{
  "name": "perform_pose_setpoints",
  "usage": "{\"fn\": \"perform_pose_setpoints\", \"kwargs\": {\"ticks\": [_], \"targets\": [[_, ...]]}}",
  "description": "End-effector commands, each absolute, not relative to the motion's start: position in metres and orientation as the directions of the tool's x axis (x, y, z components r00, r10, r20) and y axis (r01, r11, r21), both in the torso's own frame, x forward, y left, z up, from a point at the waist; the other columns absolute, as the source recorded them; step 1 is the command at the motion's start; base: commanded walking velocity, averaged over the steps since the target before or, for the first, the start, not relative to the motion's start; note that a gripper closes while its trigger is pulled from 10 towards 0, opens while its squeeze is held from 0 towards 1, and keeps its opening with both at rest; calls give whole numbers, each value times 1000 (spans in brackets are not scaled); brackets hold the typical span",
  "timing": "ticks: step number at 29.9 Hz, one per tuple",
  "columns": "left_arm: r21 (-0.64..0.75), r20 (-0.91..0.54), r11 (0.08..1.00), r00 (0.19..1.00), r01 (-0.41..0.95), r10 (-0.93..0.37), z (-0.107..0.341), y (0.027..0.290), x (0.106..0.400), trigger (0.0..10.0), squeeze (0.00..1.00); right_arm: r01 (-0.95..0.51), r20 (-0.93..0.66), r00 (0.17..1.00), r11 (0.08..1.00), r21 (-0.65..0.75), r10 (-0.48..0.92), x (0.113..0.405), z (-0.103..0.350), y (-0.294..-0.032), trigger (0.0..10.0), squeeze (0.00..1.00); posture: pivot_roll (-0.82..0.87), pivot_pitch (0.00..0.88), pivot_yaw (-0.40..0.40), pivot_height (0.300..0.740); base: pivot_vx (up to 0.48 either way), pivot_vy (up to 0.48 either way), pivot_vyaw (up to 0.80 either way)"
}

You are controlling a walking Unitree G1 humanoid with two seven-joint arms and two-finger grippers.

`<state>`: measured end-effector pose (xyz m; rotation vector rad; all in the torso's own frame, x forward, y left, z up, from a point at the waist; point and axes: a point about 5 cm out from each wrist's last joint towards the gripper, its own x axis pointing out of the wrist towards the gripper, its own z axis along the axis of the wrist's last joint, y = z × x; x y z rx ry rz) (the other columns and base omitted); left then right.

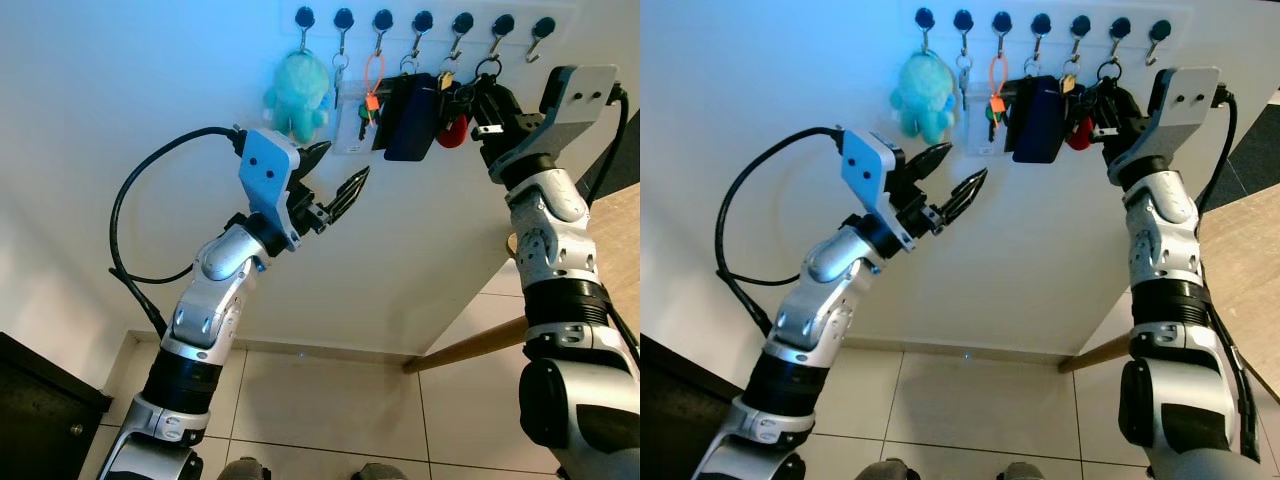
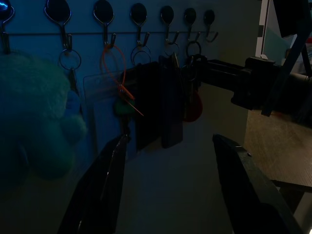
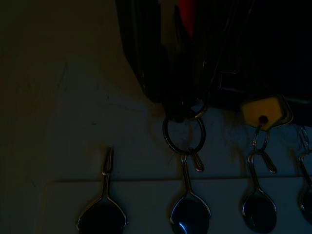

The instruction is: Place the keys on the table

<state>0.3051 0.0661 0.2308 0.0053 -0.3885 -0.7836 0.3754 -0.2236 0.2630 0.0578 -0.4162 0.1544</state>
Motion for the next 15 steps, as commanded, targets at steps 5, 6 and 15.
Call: {"fn": "perform_pose_setpoints", "kwargs": {"ticks": [5,6,15], "targets": [[153,350,711,635,687,-689,232,65,304,10000,0,-156,418,900,987,37,127,374,266,-224,10000,0,29,95,-19,740,0,0,0],[152,351,711,635,687,-688,232,65,304,10000,0,-157,433,893,987,42,124,373,269,-225,10000,0,29,94,-19,740,0,0,0],[146,359,704,626,695,-692,233,65,302,10000,0,-176,530,840,983,57,119,361,281,-223,10000,0,32,89,-22,740,0,0,0]]}}
